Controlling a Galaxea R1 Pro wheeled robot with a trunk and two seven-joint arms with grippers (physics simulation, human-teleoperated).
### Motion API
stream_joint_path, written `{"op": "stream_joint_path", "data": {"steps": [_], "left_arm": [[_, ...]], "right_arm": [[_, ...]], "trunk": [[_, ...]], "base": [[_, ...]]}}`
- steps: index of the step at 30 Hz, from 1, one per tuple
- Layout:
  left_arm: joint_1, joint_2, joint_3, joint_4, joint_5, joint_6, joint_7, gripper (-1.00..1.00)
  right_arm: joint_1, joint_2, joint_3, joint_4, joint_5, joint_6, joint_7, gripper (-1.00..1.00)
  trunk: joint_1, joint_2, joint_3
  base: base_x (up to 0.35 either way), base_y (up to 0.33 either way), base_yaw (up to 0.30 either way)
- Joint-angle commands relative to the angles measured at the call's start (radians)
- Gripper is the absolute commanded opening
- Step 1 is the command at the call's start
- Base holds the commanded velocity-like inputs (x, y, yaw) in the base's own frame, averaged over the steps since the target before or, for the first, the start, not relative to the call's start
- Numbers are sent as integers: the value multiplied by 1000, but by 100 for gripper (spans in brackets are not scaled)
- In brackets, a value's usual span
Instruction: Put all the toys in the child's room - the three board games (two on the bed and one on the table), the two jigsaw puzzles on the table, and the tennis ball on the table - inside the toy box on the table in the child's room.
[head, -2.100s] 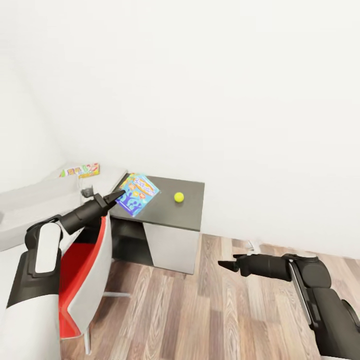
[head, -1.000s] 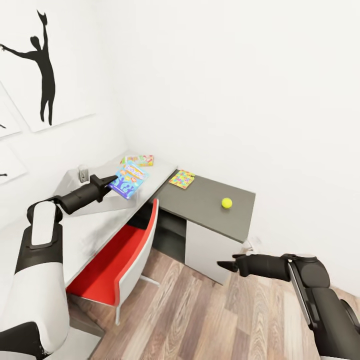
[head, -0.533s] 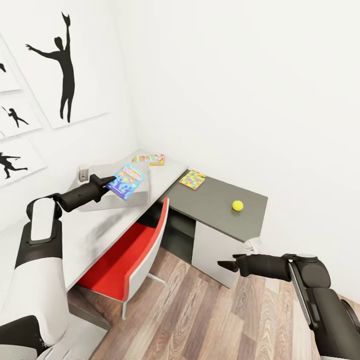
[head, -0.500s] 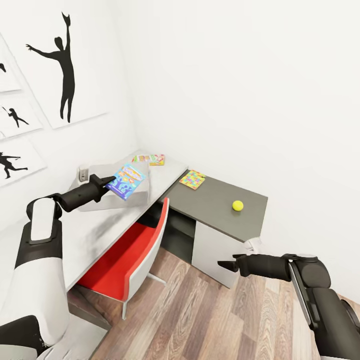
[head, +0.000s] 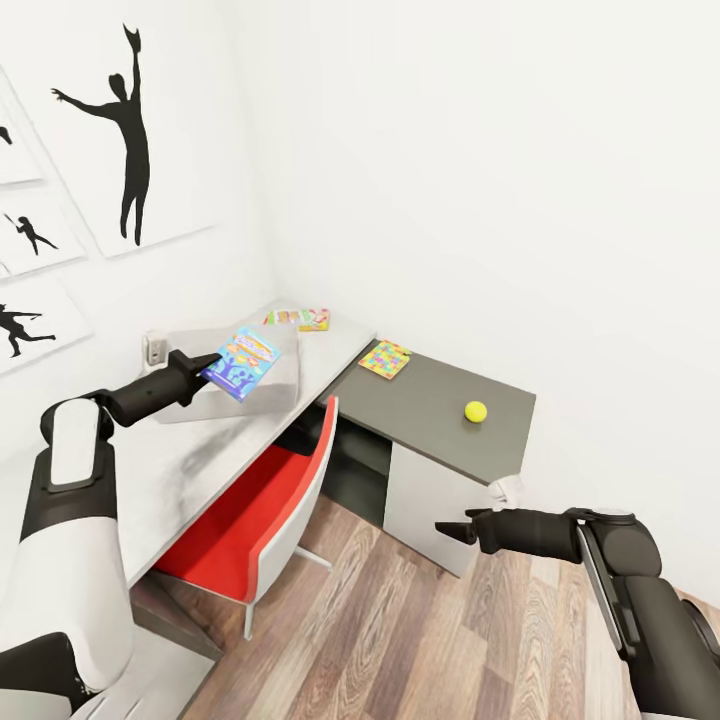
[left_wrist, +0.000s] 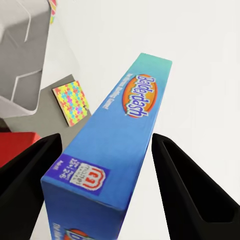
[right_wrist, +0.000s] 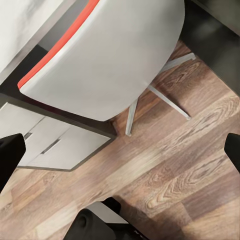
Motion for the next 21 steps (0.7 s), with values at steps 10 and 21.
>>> {"op": "stream_joint_path", "data": {"steps": [10, 21], "left_arm": [[4, 0, 30, -2, -4, 4, -2, -100], [12, 0, 61, -1, -7, -1, 1, -100]], "right_arm": [[-1, 0, -2, -1, 10, 5, 11, 100], [-1, 0, -3, -1, 10, 5, 11, 100]], "trunk": [[1, -2, -2], [1, -2, -2]], "base": [[194, -122, 1], [311, -118, 0]]}}
